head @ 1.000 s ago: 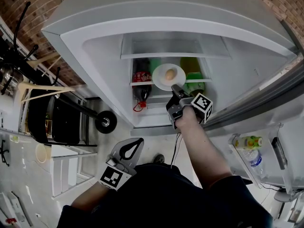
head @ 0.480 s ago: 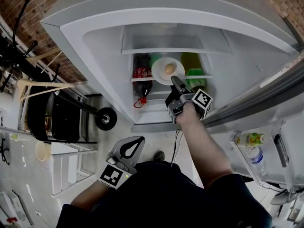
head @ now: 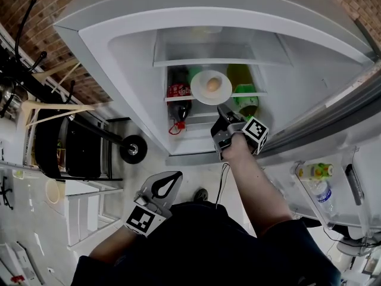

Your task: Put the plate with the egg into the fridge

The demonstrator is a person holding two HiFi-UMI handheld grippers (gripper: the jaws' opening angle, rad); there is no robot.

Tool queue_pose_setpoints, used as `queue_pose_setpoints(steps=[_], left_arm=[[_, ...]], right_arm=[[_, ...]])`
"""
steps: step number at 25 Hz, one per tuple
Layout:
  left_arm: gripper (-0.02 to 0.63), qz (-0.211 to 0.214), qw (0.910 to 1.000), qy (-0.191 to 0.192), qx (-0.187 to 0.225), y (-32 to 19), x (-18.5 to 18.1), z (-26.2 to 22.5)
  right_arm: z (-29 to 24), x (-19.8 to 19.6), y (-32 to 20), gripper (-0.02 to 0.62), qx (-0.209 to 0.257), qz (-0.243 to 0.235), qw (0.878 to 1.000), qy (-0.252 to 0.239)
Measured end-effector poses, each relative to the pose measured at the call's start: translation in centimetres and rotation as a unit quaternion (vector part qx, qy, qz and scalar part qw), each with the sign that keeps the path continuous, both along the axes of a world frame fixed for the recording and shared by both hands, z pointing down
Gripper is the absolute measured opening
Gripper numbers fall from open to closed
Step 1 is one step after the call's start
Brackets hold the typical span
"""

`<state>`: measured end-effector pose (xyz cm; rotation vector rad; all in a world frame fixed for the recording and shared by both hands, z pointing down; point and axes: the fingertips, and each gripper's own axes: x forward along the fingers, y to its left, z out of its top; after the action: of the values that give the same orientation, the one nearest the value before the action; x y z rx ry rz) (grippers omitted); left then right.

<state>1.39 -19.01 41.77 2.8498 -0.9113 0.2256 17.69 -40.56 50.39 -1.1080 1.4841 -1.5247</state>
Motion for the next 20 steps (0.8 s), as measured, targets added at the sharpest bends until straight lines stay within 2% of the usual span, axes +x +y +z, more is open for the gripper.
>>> queue_pose_setpoints(steps=[13, 20], left_arm=[[-0.009, -0.007, 0.9999, -0.007, -0.004, 0.3, -1.2, 0.3], [-0.009, -0.001, 1.0, 0.0, -0.007, 1.0, -2.1, 0.2]], right_arm=[[0.1, -0.8, -2.2, 0.018, -0.002, 0.001, 1.0, 0.0], [-1.0, -1.5, 0.1, 0.018, 0.018, -0.001, 1.0, 0.015]])
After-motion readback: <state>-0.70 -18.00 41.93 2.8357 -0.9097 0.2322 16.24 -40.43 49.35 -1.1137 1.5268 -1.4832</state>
